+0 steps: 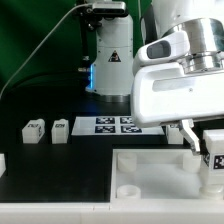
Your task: Assemble one leg
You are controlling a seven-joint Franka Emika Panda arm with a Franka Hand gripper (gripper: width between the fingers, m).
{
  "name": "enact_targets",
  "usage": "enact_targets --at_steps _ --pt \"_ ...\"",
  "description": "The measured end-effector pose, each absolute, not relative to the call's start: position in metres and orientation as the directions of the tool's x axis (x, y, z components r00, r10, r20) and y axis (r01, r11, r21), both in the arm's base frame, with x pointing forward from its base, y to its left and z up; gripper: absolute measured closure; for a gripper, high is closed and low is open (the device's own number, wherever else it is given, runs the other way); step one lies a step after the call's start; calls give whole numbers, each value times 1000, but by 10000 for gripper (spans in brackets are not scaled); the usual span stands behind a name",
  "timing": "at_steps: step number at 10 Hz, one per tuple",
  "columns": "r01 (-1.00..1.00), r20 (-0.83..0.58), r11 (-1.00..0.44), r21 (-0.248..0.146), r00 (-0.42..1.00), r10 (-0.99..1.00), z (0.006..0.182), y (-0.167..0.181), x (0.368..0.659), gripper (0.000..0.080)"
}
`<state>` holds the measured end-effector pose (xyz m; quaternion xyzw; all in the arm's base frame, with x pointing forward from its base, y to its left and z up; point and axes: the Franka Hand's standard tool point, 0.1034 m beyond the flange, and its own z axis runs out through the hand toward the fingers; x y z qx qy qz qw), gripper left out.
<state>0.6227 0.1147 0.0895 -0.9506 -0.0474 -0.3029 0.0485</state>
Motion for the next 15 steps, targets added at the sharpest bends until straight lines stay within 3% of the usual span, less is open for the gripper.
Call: enact_targets --at_steps 15 --pt "127 575 -990 -58 815 71 89 115 617 506"
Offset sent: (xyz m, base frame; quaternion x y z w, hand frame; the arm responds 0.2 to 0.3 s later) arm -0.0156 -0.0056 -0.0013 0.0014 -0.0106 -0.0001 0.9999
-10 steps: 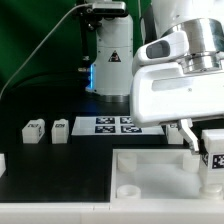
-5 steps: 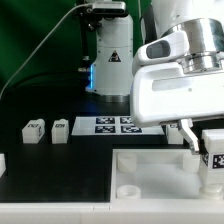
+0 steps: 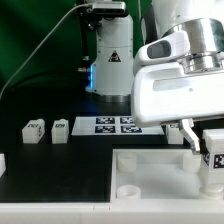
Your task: Assemble one leg
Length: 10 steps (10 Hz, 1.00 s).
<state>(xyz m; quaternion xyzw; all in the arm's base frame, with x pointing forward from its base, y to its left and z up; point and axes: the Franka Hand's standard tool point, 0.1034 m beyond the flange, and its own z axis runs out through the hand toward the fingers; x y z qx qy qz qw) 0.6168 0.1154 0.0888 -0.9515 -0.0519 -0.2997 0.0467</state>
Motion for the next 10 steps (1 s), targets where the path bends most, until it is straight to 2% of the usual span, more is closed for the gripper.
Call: enact_targets --at_steps 6,8,10 --pt "123 568 -991 -58 820 68 87 115 612 506" --pt "111 558 -992 -62 828 58 74 115 611 506" --pt "109 570 -992 -61 820 55 73 115 615 506"
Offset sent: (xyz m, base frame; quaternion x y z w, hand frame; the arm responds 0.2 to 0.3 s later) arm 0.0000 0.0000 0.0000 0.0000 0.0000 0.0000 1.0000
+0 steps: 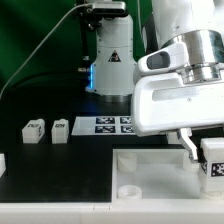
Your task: Assemble one leg
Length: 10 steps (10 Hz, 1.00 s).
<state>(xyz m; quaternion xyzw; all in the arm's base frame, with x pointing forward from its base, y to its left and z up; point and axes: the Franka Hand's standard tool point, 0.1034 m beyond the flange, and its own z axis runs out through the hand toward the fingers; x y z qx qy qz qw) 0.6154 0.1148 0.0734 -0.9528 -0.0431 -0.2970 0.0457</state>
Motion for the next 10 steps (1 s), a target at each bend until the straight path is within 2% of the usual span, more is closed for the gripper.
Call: enact_targets --at_steps 5,7,10 --pt "109 554 -992 -64 830 56 71 115 614 506" --pt "109 554 -992 -63 831 56 70 115 613 193" --pt "109 553 -992 -64 831 56 70 115 613 152"
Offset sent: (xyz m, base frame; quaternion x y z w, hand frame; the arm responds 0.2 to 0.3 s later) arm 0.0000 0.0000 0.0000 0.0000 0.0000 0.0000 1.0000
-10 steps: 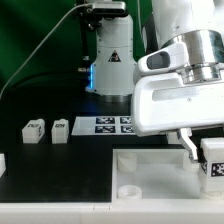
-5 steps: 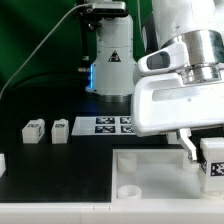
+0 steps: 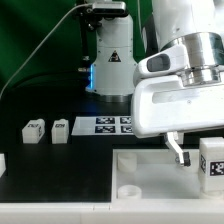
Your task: Assemble one leg
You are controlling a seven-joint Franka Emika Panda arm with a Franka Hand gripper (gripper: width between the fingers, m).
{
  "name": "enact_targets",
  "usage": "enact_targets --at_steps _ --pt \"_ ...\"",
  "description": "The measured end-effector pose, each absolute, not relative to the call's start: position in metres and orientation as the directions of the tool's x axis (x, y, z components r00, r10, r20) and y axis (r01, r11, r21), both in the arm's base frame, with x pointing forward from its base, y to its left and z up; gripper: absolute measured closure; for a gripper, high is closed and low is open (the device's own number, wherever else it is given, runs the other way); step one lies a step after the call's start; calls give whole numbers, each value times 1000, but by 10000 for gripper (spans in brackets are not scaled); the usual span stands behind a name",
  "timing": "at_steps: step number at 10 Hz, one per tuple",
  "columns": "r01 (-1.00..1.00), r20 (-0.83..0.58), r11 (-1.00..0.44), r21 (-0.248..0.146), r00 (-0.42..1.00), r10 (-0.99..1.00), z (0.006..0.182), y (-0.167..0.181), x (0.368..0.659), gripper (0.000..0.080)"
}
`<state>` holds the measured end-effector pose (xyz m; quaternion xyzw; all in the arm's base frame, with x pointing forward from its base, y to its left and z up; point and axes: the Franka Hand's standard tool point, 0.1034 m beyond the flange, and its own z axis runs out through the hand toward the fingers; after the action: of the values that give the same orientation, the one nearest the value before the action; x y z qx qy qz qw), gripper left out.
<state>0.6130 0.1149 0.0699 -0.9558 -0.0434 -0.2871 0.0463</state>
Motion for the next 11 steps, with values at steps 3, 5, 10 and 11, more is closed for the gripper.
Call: enact_targets --at_steps 3,5,10,11 --pt "109 553 -992 -63 832 56 70 115 613 151" --pt "109 545 -992 -65 836 56 69 115 612 151" --pt "92 212 -989 -120 975 65 98 109 630 151" --pt "83 109 -988 -133 992 68 96 105 632 151"
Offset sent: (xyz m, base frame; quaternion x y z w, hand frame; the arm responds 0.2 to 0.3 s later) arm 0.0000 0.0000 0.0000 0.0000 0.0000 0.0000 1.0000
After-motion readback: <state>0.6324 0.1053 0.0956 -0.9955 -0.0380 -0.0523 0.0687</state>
